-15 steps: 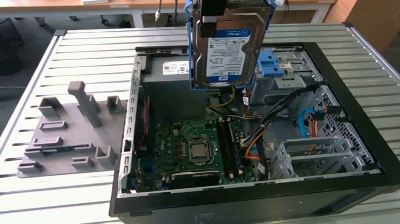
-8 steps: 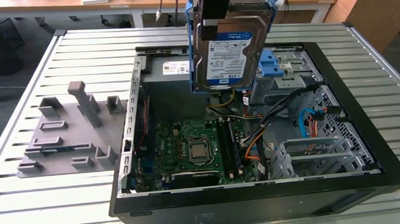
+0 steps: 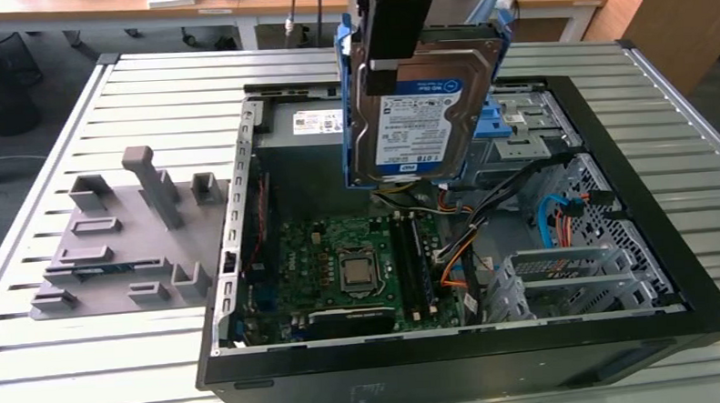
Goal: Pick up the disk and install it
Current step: 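Insert the disk into the insertion slot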
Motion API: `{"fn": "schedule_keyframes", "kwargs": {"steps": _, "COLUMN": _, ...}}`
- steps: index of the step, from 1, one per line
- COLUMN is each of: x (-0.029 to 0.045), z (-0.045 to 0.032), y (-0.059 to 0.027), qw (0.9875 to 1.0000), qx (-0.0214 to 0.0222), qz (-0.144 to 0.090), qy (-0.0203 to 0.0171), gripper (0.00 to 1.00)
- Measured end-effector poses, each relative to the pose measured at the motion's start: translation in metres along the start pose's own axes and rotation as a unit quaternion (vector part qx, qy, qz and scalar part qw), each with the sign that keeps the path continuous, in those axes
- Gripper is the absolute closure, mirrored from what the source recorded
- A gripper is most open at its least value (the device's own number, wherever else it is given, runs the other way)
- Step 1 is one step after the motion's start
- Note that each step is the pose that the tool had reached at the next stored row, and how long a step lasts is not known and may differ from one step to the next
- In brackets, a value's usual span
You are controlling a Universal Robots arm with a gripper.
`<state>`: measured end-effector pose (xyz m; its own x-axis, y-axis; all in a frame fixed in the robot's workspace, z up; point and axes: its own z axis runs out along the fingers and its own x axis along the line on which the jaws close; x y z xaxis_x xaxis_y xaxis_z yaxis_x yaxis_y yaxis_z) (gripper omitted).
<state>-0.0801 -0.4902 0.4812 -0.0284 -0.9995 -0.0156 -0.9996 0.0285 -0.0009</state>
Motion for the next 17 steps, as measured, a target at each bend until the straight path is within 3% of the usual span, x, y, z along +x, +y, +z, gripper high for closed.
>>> {"fn": "schedule_keyframes", "kwargs": {"steps": 3, "x": 0.0058, "z": -0.0001, "y": -0.0002, "qw": 1.0, "qx": 0.0, "qz": 0.0, "qy": 0.0001, "gripper": 0.64}}
{"fn": "schedule_keyframes", "kwargs": {"steps": 14, "x": 0.0097, "z": 0.0009, "y": -0.0078, "qw": 1.0, "qx": 0.0, "qz": 0.0, "qy": 0.0, "gripper": 0.64}}
{"fn": "schedule_keyframes", "kwargs": {"steps": 17, "x": 0.0177, "z": 0.0016, "y": -0.0086, "qw": 1.0, "qx": 0.0, "qz": 0.0, "qy": 0.0, "gripper": 0.64}}
